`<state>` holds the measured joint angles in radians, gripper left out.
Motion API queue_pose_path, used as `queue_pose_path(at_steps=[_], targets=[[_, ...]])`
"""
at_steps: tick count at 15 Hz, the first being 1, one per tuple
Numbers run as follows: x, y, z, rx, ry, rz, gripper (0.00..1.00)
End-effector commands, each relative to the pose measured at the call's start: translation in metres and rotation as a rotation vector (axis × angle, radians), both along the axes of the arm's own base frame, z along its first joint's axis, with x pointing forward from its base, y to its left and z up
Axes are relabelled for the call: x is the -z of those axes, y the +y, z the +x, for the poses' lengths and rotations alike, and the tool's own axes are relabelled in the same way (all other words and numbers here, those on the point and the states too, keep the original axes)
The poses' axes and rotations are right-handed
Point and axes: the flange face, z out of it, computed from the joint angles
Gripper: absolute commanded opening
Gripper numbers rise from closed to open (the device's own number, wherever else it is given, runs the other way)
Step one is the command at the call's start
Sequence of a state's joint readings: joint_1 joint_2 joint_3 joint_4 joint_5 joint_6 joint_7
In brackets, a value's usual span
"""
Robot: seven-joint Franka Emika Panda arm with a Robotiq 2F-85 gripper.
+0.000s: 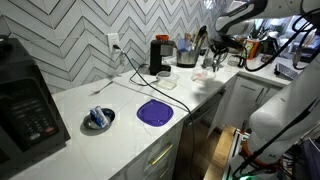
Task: Pick up the green object from the clear lunch box on the left and place it in the clear lunch box on the right
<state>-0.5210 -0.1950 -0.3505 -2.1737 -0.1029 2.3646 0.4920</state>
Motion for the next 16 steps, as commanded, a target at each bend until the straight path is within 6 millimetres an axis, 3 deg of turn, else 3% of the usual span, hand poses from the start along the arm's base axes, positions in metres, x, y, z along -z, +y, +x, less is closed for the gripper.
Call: queue_pose_path(at_steps=[1,5,16], targets=[[0.025,-0.005,-0.004,0.192,-0.001,0.058,0.00],[0.042,-0.006,0.004,0.307,-0.027,0.123,0.00],[0.071,-0.011,0.017,0.323,-0.021,0.183,0.00]])
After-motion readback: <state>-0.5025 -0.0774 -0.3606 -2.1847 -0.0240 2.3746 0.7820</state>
